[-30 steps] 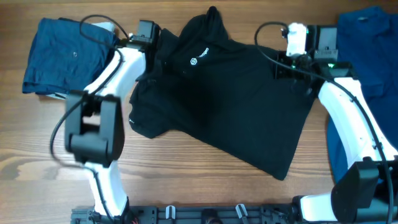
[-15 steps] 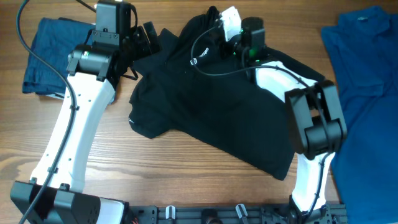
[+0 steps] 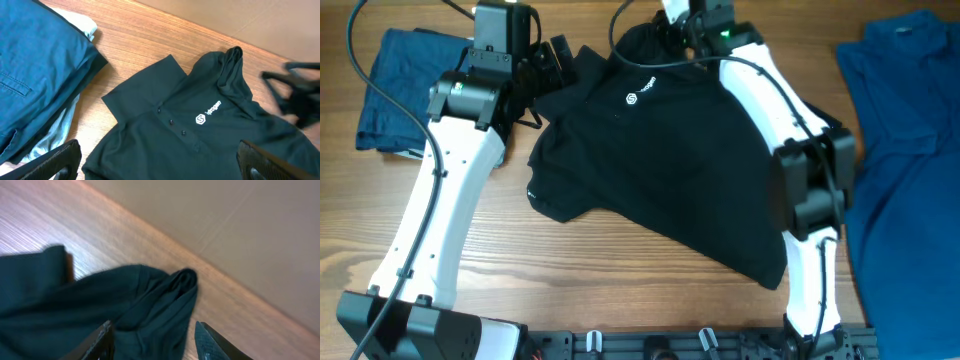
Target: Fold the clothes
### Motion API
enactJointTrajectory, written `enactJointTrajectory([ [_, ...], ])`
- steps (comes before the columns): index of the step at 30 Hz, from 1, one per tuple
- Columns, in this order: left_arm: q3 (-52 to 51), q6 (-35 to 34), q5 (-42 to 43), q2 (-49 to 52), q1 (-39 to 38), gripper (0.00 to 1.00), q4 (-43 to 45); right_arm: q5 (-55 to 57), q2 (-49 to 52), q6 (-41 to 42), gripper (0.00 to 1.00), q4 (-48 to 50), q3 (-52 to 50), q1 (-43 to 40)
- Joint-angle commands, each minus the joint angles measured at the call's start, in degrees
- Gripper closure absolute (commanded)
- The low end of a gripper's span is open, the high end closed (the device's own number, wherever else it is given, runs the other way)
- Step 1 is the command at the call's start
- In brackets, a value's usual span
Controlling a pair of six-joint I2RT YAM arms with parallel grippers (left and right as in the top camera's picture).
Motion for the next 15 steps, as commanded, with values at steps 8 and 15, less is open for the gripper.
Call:
enactJointTrajectory([
  [8, -0.2, -0.1, 0.3, 0.1, 0.3, 0.0, 0.1, 0.7, 10.3, -1.1, 0.48, 2.6, 0.1, -1.6],
  [15, -0.2, -0.1, 0.3, 0.1, 0.3, 0.0, 0.1, 0.7, 11.0, -1.1, 0.6, -0.9, 0.0, -2.4],
])
